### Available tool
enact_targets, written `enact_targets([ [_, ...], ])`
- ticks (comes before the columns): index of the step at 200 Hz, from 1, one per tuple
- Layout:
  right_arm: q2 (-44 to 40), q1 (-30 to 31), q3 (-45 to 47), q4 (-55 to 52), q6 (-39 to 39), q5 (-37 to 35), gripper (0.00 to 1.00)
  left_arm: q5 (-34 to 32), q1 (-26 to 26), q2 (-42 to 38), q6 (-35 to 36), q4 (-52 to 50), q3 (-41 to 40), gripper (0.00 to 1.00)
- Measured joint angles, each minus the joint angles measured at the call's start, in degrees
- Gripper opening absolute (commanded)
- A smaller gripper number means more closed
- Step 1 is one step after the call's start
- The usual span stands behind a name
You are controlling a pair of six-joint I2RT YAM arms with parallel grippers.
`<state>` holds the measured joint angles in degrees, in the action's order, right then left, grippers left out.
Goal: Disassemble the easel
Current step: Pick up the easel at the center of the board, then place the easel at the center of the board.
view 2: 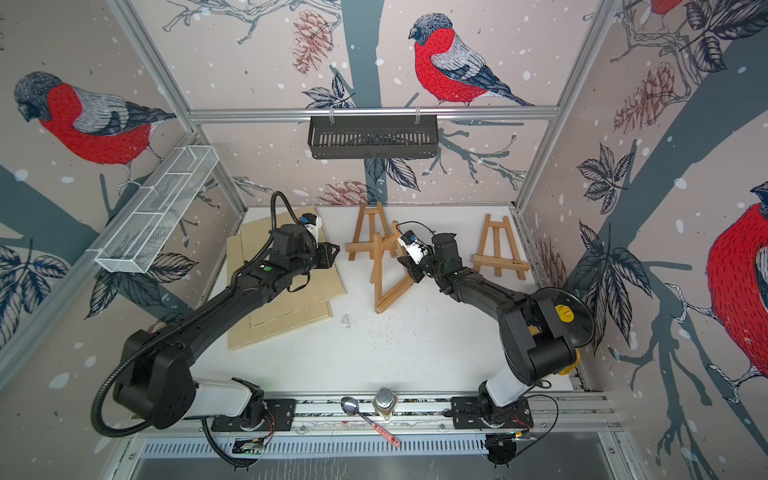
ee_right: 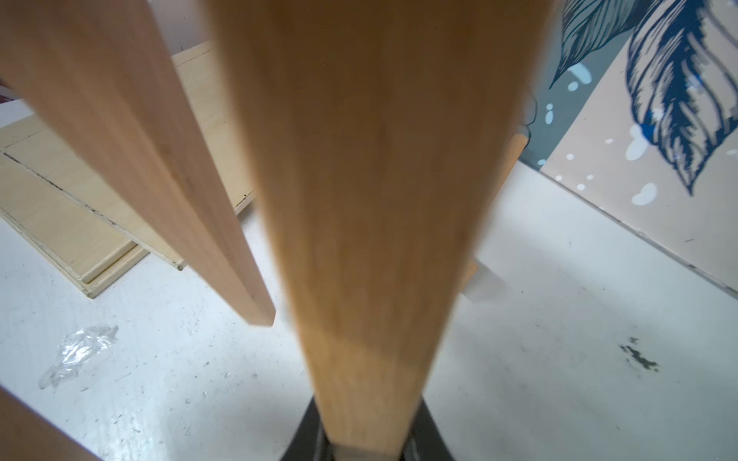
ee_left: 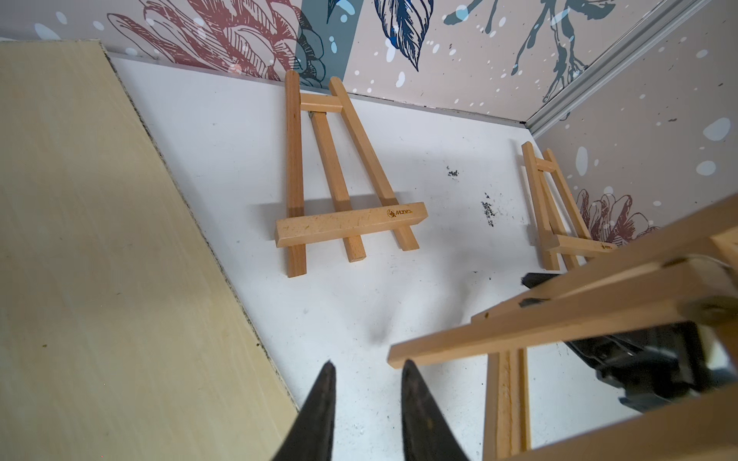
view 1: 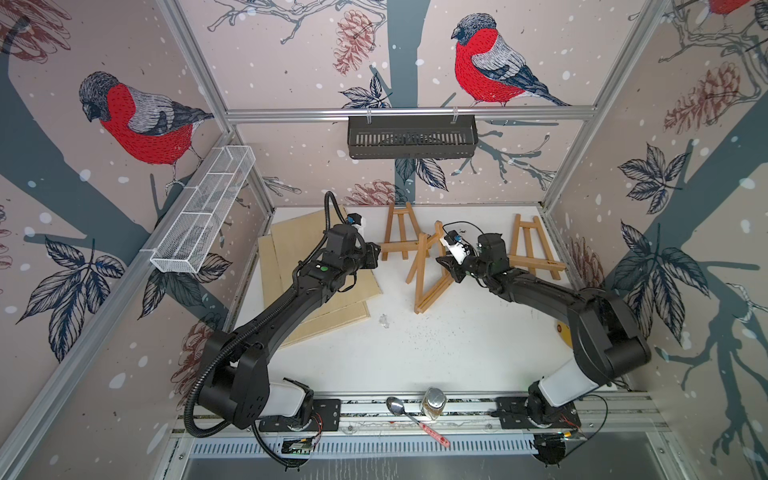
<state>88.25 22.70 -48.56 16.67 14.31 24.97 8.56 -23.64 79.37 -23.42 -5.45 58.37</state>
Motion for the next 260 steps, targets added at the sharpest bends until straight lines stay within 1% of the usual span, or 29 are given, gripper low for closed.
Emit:
enact_targets([
  [37, -13.7, 1.0, 0.6, -6.7, -4.7, -9.9, 0.15, 0.2, 0.0, -0.1, 0.8, -0.1, 0.1, 0.29],
  [64, -22.4, 0.4, -2.3, -17.0, -9.9, -19.0, 0.18, 0.2, 0.0, -0.9, 0.9, -0.1, 0.1, 0.29],
  [95, -27.5, -3.4, -5.6, -28.8, -16.3, -29.2, 0.17, -1.3, 0.0, -4.7, 0.9, 0.6, -1.9, 0.31],
  [110, -28.3, -5.9, -6.2, -33.5, -18.5, -32.3, 0.17, -1.7, 0.0, -6.8, 0.9, 0.9, -3.4, 0.35],
  [122, -28.0, -7.5, -6.5, -36.5, -19.5, -33.4, 0.17, -2.5, 0.0, -8.3, 0.9, 0.9, -4.3, 0.36],
  [156, -22.4, -10.7, -8.2, -41.1, -20.4, -33.9, 0.17, -3.0, 0.0, -11.6, 2.1, 0.9, -4.9, 0.36],
  [189, -12.6, -12.1, -11.9, -42.6, -20.0, -32.8, 0.17, -4.3, 0.0, -13.2, 2.7, 0.5, -5.6, 0.36],
  [232, 3.3, -12.8, -22.6, -44.3, -17.8, -32.0, 0.17, -5.0, 0.0, -14.2, 3.1, 0.2, -6.9, 0.36],
  [260, 12.2, -13.3, -29.9, -41.8, -16.9, -33.1, 0.17, -5.4, 0.0, -14.2, 3.9, 0.2, -7.1, 0.36],
])
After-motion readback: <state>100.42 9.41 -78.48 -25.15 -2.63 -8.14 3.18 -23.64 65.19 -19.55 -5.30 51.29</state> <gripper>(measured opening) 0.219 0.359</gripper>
